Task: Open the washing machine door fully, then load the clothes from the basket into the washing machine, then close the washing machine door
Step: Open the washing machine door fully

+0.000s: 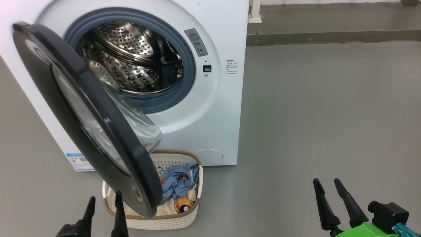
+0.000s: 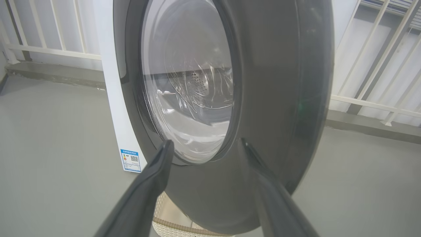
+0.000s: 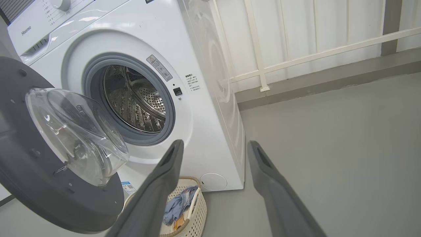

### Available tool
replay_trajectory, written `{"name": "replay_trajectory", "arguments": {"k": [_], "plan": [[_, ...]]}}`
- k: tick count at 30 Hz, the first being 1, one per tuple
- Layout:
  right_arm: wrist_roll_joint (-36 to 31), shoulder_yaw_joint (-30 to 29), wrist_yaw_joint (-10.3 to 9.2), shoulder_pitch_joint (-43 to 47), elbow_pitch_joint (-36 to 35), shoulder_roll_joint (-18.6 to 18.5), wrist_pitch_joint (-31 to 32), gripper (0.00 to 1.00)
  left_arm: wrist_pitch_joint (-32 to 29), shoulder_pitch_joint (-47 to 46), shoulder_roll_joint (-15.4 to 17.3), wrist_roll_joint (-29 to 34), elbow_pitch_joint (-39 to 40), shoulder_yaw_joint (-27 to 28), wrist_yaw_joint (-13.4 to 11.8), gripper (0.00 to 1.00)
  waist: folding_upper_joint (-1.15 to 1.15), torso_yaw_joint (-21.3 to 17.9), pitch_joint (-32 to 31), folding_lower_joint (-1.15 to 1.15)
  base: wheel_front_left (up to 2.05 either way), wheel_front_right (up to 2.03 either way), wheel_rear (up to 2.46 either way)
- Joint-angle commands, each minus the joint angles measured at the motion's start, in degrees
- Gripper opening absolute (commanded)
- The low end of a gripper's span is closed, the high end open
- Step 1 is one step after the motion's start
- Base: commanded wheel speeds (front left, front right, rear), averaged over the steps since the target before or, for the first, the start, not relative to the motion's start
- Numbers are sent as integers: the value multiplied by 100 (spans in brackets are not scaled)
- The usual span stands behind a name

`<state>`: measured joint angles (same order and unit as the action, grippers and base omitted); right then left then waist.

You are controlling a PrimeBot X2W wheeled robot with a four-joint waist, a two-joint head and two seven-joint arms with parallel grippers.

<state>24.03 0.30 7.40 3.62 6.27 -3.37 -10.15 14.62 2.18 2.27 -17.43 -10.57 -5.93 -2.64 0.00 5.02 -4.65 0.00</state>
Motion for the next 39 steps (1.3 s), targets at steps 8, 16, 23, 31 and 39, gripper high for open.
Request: {"name": "replay_trajectory", "arguments": {"k": [8, 16, 23, 31, 39], "plan": [[-130, 69, 9, -96, -158, 33, -25, 100, 38, -132, 61, 33, 149, 146, 242, 100, 0, -25, 4, 0, 0, 0, 0], [-130, 48, 9, -148, -117, 46, -52, 100, 38, -172, 61, 147, 107, 154, 484, 100, 0, -57, 37, 0, 0, 0, 0], [-68, 58, 9, -167, -79, 48, -92, 100, 38, -204, 61, 217, 87, 164, 659, 100, 0, -72, 61, 0, 0, 0, 0], [-37, 63, 9, -188, -38, 48, -115, 100, 38, -237, 61, 238, 74, 234, 735, 100, 0, -78, 75, 0, 0, 0, 0], [-19, 78, 9, -202, 8, 48, -128, 100, 38, -248, 61, 244, 54, 251, 754, 100, 0, -77, 67, 0, 0, 0, 0]]}}
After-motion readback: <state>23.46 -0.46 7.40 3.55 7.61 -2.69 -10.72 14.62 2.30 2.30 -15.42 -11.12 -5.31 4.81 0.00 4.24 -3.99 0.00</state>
